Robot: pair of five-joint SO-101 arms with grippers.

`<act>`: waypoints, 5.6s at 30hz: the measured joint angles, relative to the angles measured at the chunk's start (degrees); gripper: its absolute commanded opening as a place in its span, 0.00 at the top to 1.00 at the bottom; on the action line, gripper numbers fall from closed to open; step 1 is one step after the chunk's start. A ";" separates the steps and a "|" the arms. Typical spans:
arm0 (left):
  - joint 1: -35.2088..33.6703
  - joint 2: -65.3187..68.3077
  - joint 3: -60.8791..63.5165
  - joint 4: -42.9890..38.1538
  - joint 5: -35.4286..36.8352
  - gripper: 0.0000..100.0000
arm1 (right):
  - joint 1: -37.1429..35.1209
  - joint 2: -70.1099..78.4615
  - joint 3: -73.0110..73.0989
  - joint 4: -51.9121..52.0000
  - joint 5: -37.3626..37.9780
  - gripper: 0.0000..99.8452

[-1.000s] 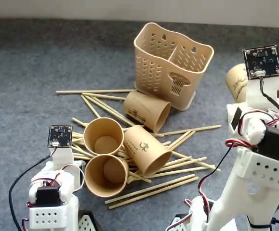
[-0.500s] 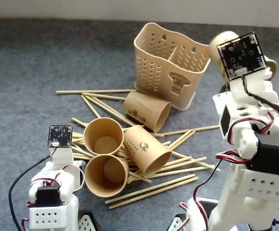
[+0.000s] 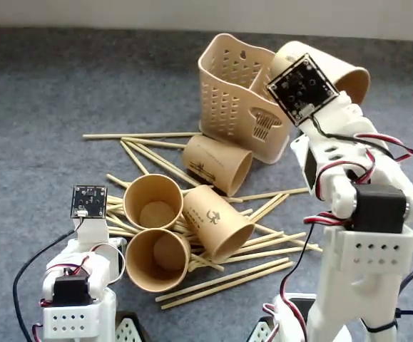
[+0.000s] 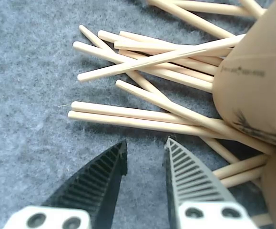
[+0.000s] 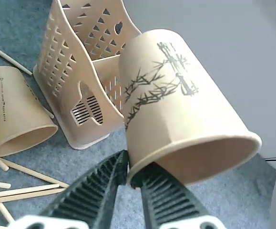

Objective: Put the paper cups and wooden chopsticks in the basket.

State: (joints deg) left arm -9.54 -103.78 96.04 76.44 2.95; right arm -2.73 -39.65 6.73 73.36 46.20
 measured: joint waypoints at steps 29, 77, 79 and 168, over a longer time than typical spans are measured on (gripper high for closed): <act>0.00 0.00 0.00 0.00 0.00 0.86 | -0.18 0.00 1.05 -10.29 -3.96 0.90; 0.00 0.00 0.00 0.00 0.00 0.86 | -5.89 19.16 -6.77 -21.80 -23.91 0.98; 0.00 0.00 0.00 0.00 0.00 0.86 | -5.89 19.16 -6.77 -21.27 -23.91 0.99; 0.00 0.00 0.00 0.00 0.00 0.86 | -10.55 30.07 -21.80 0.88 -11.43 0.98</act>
State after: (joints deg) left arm -9.54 -103.78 96.04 76.44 2.95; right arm -13.27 -9.58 -15.08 74.24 34.77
